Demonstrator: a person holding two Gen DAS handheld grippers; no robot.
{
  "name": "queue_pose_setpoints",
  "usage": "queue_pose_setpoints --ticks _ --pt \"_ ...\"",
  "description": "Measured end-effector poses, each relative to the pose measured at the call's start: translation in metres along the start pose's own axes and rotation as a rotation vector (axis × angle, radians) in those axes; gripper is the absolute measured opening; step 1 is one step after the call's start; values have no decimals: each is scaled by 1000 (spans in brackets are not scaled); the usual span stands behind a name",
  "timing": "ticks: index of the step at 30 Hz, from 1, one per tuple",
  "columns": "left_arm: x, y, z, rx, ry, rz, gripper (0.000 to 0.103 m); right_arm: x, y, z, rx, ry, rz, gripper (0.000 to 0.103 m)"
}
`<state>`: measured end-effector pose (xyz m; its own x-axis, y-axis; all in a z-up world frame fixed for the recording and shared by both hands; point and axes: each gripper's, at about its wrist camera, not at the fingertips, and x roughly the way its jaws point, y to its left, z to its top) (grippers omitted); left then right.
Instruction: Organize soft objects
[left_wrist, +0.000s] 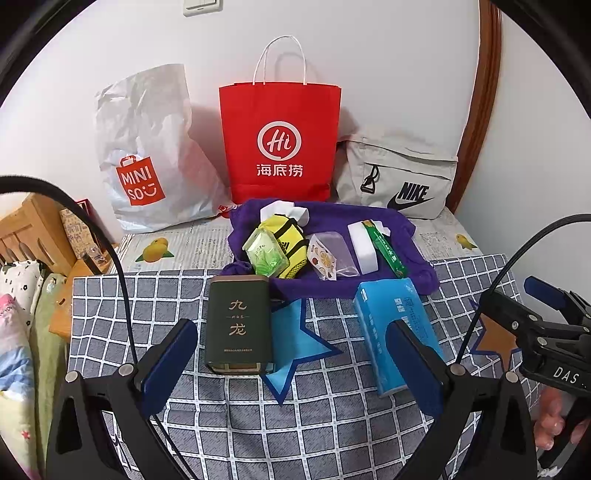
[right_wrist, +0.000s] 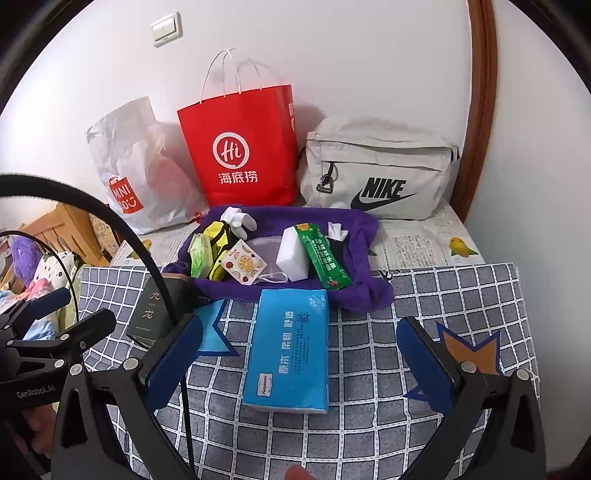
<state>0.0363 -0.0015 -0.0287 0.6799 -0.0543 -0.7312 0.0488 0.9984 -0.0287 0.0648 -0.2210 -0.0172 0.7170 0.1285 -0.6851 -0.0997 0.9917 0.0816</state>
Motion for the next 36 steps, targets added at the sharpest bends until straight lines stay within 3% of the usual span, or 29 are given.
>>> queue_pose_setpoints --ticks 36 --pt "-8 -3 -2 19 1 0 103 -6 6 -4 -13 -5 2 103"
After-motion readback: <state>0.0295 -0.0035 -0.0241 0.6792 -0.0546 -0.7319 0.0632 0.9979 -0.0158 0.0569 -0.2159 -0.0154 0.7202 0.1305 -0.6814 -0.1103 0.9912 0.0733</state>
